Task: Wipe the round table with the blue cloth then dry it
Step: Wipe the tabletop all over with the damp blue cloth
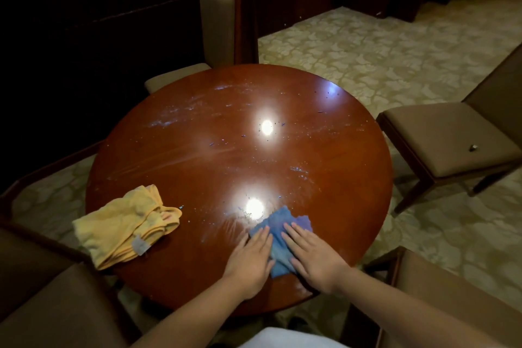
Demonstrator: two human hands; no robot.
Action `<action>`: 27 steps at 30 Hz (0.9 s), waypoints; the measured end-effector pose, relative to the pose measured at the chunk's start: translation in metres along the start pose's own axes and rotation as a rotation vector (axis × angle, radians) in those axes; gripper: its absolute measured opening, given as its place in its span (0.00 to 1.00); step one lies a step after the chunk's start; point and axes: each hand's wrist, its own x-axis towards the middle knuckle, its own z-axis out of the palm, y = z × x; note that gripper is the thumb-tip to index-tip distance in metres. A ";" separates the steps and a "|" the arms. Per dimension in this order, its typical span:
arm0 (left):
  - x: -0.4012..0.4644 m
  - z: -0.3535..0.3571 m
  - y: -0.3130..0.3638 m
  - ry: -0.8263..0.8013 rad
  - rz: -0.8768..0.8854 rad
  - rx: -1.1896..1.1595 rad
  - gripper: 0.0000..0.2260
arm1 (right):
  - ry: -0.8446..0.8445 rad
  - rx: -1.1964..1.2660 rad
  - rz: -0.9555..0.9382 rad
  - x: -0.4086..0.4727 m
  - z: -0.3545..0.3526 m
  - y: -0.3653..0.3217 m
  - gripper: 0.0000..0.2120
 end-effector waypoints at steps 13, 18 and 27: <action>0.020 -0.015 -0.020 -0.138 0.011 0.211 0.28 | 0.028 -0.147 0.112 0.020 0.004 -0.002 0.33; -0.001 -0.005 -0.007 -0.127 0.011 0.129 0.28 | 0.013 -0.112 0.016 0.011 0.026 -0.006 0.34; 0.000 -0.014 -0.028 -0.141 -0.001 0.169 0.31 | 0.007 -0.174 -0.013 0.026 0.014 -0.016 0.39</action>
